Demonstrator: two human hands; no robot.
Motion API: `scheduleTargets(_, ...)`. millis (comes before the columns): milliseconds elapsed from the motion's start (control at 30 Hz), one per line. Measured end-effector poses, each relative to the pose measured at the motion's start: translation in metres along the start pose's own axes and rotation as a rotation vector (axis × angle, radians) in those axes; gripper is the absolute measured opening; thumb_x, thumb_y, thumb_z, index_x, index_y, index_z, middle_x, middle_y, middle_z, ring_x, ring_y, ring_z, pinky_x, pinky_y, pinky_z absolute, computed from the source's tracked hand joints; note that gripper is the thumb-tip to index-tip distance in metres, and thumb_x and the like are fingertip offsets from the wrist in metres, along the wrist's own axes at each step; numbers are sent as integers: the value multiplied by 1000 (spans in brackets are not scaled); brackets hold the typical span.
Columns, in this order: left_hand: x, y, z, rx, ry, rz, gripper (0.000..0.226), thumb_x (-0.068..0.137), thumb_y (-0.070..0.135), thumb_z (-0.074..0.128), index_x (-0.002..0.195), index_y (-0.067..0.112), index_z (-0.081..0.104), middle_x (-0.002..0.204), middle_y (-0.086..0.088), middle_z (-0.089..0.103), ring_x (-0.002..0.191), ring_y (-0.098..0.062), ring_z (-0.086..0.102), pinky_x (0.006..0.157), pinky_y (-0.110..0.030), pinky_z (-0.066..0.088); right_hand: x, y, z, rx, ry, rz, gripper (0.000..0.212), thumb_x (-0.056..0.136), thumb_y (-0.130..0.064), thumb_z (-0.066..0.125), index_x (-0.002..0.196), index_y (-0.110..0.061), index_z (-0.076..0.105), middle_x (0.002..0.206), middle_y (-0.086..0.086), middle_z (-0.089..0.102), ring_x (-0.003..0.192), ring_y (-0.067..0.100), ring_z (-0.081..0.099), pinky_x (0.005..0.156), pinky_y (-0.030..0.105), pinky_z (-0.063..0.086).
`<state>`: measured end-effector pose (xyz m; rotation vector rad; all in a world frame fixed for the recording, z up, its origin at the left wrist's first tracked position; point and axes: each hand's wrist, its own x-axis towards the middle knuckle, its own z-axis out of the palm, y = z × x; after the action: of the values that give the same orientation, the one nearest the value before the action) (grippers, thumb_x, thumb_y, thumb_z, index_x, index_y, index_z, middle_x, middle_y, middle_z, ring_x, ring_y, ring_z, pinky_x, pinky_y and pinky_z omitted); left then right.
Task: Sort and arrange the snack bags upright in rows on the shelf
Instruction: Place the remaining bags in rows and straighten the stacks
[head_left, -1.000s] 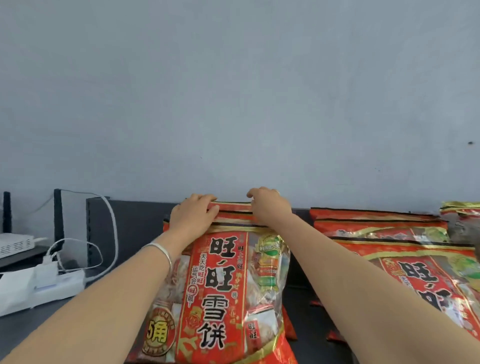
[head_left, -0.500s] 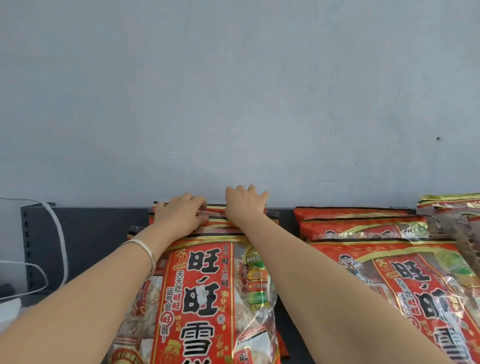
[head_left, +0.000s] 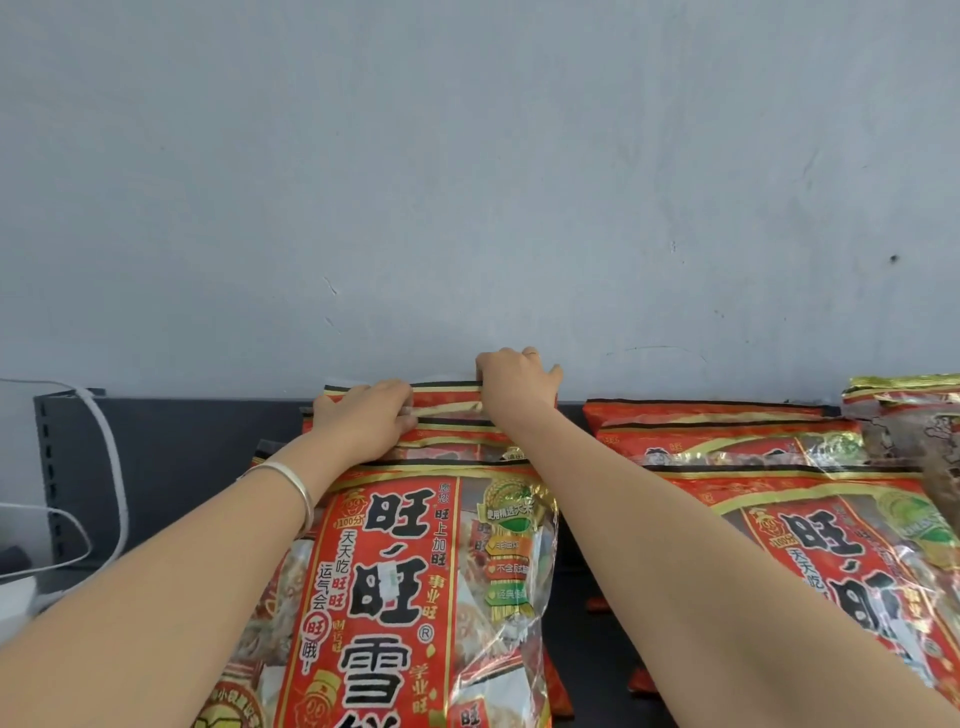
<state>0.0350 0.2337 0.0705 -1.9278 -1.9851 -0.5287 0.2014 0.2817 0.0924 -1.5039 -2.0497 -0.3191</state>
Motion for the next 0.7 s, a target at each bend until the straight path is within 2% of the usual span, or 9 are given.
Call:
scheduleTargets(200, -3, 6, 8, 20, 63, -49, 23, 96, 45, 39, 77, 33, 39, 78, 15, 48, 83, -13, 46, 88, -46, 34, -1, 10, 5, 14, -74, 44, 32, 86, 1, 49, 108, -20, 60, 112, 8, 59, 118, 30, 45, 103, 58, 29)
scheduleTargets(333, -6, 7, 2, -14, 60, -51, 16, 96, 45, 41, 86, 33, 43, 87, 12, 54, 84, -14, 48, 90, -46, 34, -5, 6, 1, -40, 17, 0, 34, 90, -9, 51, 120, -23, 59, 122, 6, 55, 126, 33, 42, 107, 61, 22)
scheduleTargets(400, -10, 6, -4, -42, 94, -61, 13, 96, 45, 40, 94, 32, 44, 96, 9, 59, 90, -17, 54, 93, -46, 32, -9, 1, -2, -27, 109, -82, 32, 95, -13, 47, 123, -21, 58, 125, 7, 53, 123, 33, 44, 106, 55, 29)
scheduleTargets(467, -16, 3, -10, -62, 161, -84, 13, 97, 44, 39, 97, 33, 45, 105, 7, 63, 98, -20, 57, 97, -46, 31, -15, -7, -6, 32, 147, -198, 28, 97, -16, 44, 120, -18, 61, 121, 9, 56, 116, 32, 47, 94, 45, 41)
scheduleTargets(567, -29, -11, -21, -80, 239, -118, 17, 96, 45, 39, 100, 32, 49, 110, 6, 64, 101, -21, 57, 97, -47, 30, -27, -26, -11, 84, 94, -306, 28, 97, -19, 42, 112, -14, 65, 115, 10, 58, 110, 31, 49, 83, 41, 45)
scheduleTargets(700, -50, -40, -27, -232, 263, -241, 24, 94, 48, 42, 108, 30, 49, 117, 4, 58, 106, -23, 56, 91, -44, 38, -43, -48, -10, 64, -37, -313, 28, 97, -26, 45, 118, -19, 61, 118, 7, 58, 110, 30, 53, 87, 43, 46)
